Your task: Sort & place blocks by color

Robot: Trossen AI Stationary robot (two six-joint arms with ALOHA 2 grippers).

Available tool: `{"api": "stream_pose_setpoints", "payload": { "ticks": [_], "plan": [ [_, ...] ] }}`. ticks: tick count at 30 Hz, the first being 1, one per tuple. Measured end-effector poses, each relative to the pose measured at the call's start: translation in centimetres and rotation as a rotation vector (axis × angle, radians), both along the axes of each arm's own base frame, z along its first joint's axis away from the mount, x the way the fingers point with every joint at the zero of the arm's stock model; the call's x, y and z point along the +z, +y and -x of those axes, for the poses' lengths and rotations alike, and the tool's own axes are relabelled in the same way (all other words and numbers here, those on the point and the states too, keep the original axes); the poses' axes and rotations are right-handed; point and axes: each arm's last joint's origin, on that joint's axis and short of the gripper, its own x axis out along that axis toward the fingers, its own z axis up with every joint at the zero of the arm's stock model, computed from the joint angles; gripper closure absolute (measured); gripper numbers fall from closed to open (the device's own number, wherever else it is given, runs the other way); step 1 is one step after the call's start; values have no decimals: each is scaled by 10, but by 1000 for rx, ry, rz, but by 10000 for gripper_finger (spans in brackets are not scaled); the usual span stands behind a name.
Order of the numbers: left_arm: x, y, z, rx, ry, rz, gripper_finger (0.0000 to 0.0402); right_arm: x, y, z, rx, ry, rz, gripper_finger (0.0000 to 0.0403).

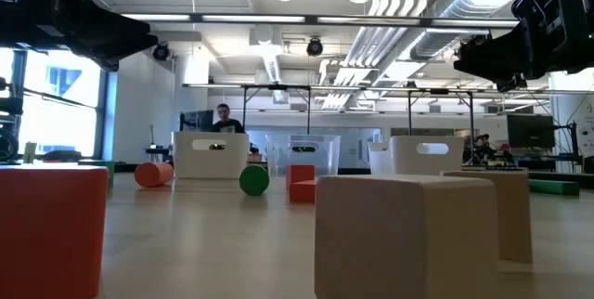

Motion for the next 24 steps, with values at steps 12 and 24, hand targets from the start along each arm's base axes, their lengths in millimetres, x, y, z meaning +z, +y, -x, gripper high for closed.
{"api": "stream_pose_setpoints", "payload": {
  "ticks": [12,24],
  "plan": [
    [0,0,0,1,0,0,218,0,0,0,0,1,0,260],
    [0,0,0,0,0,0,218,0,0,0,-1,11,53,260]
  ]
}}
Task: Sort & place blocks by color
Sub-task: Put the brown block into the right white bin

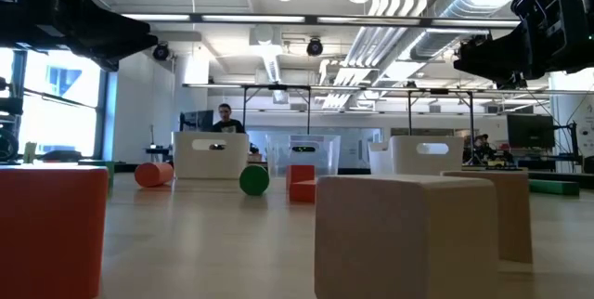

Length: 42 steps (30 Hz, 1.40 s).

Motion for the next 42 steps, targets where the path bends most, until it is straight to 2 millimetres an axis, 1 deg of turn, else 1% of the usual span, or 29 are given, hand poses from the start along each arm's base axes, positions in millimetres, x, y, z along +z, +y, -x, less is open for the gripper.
{"api": "stream_pose_setpoints", "payload": {
  "ticks": [13,20,30,36,38,42],
  "plan": [
    [0,0,0,0,0,0,218,0,0,0,-1,-1,-1,260],
    [0,0,0,0,0,0,218,4,0,0,6,-38,-4,260],
    [0,0,0,0,0,0,218,26,0,3,9,-272,-21,260],
    [0,0,0,0,0,0,218,40,0,7,9,-417,20,260],
    [0,0,0,0,0,0,218,45,0,9,-2,-439,23,260],
    [0,0,0,0,0,0,218,62,-1,12,-14,-450,43,252]
  ]
}}
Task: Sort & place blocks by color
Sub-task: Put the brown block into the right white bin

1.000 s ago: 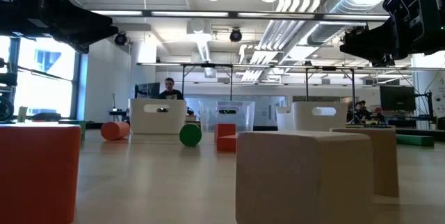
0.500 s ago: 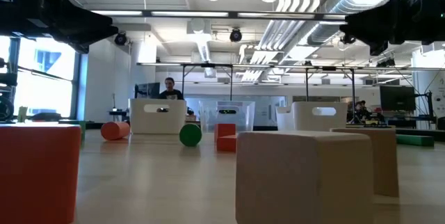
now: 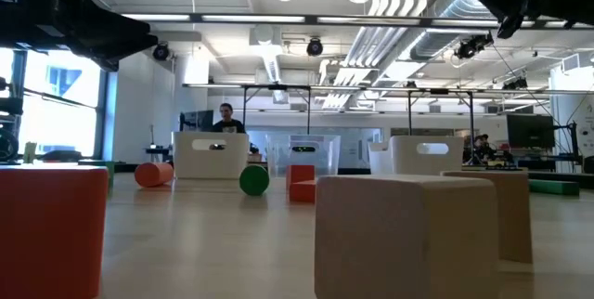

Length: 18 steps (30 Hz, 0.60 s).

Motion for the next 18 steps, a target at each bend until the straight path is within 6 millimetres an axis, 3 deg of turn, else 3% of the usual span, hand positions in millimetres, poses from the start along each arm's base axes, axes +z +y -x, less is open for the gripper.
{"api": "stream_pose_setpoints", "payload": {
  "ticks": [10,18],
  "plan": [
    [0,0,0,0,0,0,218,50,-4,3,-114,212,-88,159],
    [0,0,0,0,1,-6,218,79,-1,-22,-60,536,-310,149]
  ]
}}
